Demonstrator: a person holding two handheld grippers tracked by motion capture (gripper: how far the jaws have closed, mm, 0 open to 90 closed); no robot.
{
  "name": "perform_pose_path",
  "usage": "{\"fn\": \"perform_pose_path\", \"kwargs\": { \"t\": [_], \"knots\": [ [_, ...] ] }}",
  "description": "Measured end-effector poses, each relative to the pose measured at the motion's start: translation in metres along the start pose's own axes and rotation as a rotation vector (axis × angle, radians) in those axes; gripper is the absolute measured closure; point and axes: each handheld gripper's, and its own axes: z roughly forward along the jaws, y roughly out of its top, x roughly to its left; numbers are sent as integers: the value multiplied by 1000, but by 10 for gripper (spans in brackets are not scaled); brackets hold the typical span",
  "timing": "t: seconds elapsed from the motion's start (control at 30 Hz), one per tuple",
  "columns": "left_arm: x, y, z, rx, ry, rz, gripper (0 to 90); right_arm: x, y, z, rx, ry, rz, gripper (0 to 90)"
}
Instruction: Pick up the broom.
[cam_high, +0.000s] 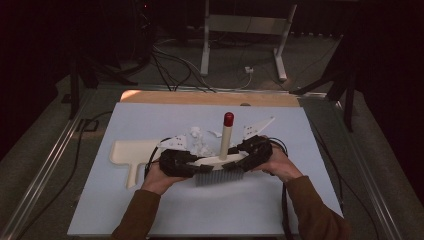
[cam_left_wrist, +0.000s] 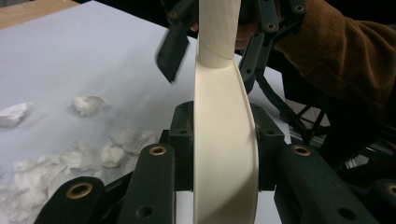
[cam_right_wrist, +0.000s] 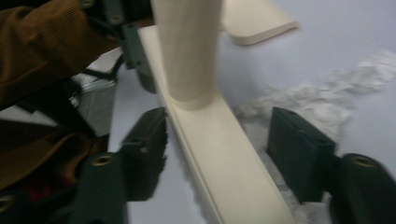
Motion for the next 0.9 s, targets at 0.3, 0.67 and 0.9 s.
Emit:
{"fn": "perform_pose_path", "kwargs": {
  "t": [0.3,0.67,0.9],
  "knots": [
    [1,-1,6,17,-42,4,693,0,-2,7,68,95,-28,573],
    [1,0,6,-1,39,-19,524,7,-2,7,50,83,-20,676],
    [-1,0,6,0,102,-48,409,7,-1,8,49,62,-11,677]
  ]
}}
